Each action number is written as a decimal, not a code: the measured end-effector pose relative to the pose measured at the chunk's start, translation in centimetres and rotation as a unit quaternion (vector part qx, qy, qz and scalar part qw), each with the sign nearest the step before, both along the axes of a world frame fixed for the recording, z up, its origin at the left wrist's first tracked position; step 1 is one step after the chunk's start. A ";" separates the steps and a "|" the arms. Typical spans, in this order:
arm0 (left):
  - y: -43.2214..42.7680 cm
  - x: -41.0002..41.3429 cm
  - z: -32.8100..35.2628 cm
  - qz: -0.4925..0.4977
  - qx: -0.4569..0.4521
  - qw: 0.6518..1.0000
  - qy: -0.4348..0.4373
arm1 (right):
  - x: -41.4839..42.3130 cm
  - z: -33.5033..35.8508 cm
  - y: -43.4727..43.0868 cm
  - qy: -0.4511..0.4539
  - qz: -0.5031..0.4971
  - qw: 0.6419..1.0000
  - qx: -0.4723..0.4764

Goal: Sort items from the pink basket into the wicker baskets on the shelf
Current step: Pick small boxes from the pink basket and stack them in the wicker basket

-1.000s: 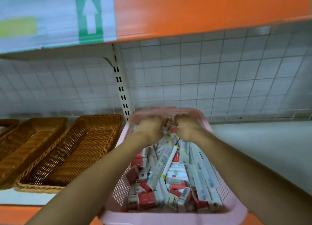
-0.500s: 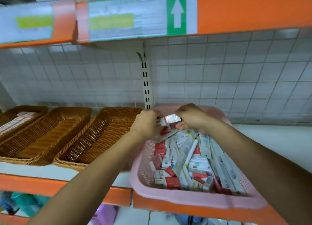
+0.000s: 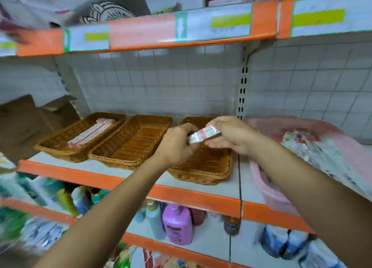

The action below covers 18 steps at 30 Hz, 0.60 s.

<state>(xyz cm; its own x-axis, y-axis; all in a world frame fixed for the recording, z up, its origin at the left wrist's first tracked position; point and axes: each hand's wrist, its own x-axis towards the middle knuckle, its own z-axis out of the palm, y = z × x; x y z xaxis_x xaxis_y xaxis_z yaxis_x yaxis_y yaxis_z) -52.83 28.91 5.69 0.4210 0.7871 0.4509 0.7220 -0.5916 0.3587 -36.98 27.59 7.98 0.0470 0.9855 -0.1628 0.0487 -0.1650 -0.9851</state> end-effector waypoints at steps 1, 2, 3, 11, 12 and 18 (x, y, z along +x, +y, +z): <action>-0.2 -1.5 -0.1 0.005 -0.004 1.000 0.002 | -1.6 -0.2 -0.1 0.013 0.000 1.000 -0.002; -0.4 -3.0 -0.2 0.010 -0.011 1.000 0.005 | -3.2 -0.4 -0.2 0.028 -0.001 1.000 -0.005; -0.6 -4.4 -0.3 0.012 -0.016 1.000 0.009 | -4.7 -0.7 -0.3 0.043 0.000 0.999 -0.010; -1.2 -14.6 -2.7 0.059 -0.067 0.996 0.012 | -15.3 -3.4 0.9 0.084 0.027 0.995 -0.051; -1.0 -15.6 -3.0 0.067 -0.075 0.995 0.009 | -16.3 -3.6 1.2 0.077 0.034 0.995 -0.051; 0.9 -21.4 -3.5 0.098 -0.092 0.991 0.029 | -21.8 -3.7 4.2 0.051 0.086 0.993 -0.067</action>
<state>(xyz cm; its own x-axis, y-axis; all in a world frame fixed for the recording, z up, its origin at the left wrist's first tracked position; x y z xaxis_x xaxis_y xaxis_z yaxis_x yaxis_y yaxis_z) -74.20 29.80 2.15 0.2733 0.9227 0.2718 0.8393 -0.3668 0.4013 -58.79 31.77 4.33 -0.1441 0.9468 -0.2879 -0.0110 -0.2924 -0.9562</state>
